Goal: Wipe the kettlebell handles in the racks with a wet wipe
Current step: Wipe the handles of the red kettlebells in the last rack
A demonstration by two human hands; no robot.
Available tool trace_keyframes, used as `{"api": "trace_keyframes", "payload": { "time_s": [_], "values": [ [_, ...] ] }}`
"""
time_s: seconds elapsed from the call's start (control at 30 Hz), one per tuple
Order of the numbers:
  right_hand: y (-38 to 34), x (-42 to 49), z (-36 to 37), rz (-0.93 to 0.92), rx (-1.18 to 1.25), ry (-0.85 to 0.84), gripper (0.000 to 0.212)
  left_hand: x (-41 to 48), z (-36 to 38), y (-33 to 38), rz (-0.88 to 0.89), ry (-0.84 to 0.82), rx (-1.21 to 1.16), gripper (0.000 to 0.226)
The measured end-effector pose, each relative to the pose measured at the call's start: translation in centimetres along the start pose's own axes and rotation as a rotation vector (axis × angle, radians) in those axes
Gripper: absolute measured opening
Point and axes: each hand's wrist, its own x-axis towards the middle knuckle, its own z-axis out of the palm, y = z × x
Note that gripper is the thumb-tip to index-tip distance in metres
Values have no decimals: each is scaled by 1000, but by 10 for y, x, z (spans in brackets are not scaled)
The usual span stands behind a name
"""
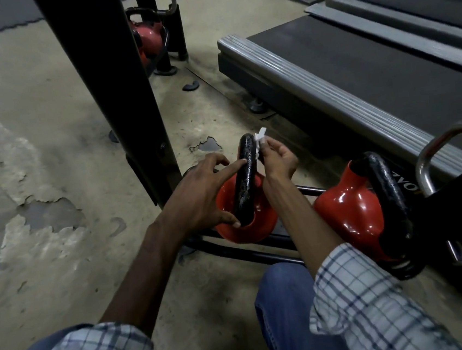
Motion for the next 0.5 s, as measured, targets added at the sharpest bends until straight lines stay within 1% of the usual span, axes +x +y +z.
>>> {"api": "trace_keyframes", "payload": {
  "time_s": [0.1,0.17,0.23,0.3,0.4,0.47,0.5],
  "values": [
    [-9,13,6,-73,-179,-16,8,0,-1,1,-13,-11,-10,124],
    [-13,17,4,-114,-322,-84,4,-1,-1,1,-19,-10,-19,123],
    [-14,12,-6,-182,-447,-173,12,0,0,1,-20,-14,-22,123],
    [-15,3,-19,-291,-508,-244,15,2,0,0,-22,-19,-18,123],
    [-19,5,-26,-516,-599,-318,23,3,1,-2,-23,-17,-23,125],
    [-30,18,-18,-551,-627,-374,29,3,1,-3,-21,-16,-24,125],
    [-35,26,-13,-510,-631,-414,29,2,0,-3,-18,-15,-20,125]
  ]
}}
